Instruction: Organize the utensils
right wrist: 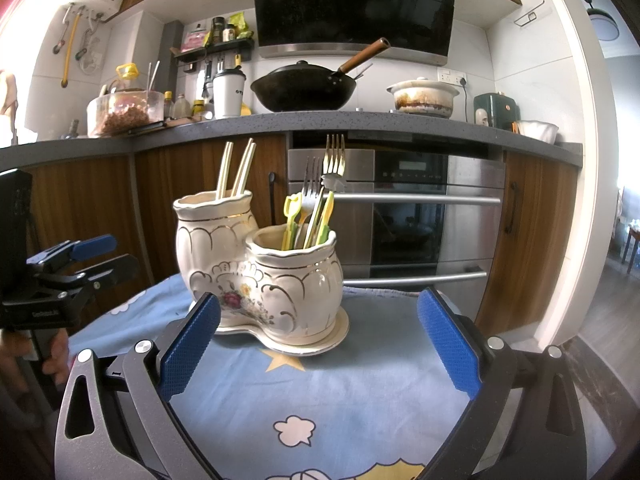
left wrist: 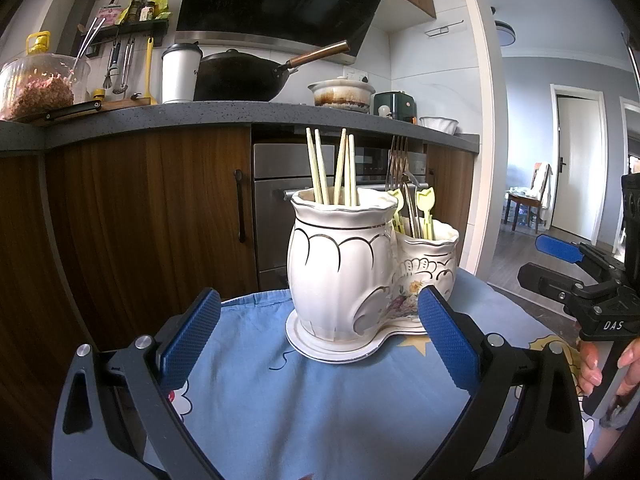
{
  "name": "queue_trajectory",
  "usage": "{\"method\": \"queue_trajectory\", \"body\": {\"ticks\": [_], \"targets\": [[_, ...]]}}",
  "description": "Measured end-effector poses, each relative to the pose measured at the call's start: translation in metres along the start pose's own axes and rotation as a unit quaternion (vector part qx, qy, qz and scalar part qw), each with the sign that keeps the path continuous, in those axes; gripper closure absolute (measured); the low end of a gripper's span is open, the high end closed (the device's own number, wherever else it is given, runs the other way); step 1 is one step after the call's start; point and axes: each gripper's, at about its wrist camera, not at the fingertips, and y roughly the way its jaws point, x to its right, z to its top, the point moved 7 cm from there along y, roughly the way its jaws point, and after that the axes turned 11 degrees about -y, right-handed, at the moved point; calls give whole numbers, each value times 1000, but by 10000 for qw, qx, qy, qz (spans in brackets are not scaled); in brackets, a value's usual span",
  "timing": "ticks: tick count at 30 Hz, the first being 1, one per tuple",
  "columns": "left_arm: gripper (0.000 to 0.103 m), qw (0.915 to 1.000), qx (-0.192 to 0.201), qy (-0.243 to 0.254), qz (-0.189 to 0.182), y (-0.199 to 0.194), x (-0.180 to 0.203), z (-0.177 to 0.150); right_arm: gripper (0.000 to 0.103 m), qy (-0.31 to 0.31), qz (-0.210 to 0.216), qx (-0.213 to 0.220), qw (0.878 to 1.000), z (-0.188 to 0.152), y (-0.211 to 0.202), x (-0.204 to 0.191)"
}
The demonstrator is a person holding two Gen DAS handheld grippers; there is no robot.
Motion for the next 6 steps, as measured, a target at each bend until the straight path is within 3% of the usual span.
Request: {"method": "queue_trajectory", "body": {"ticks": [6], "targets": [[6, 10000, 5, 1, 3, -1, 0, 0, 5, 1, 0, 0, 10000, 0, 0, 0]]}}
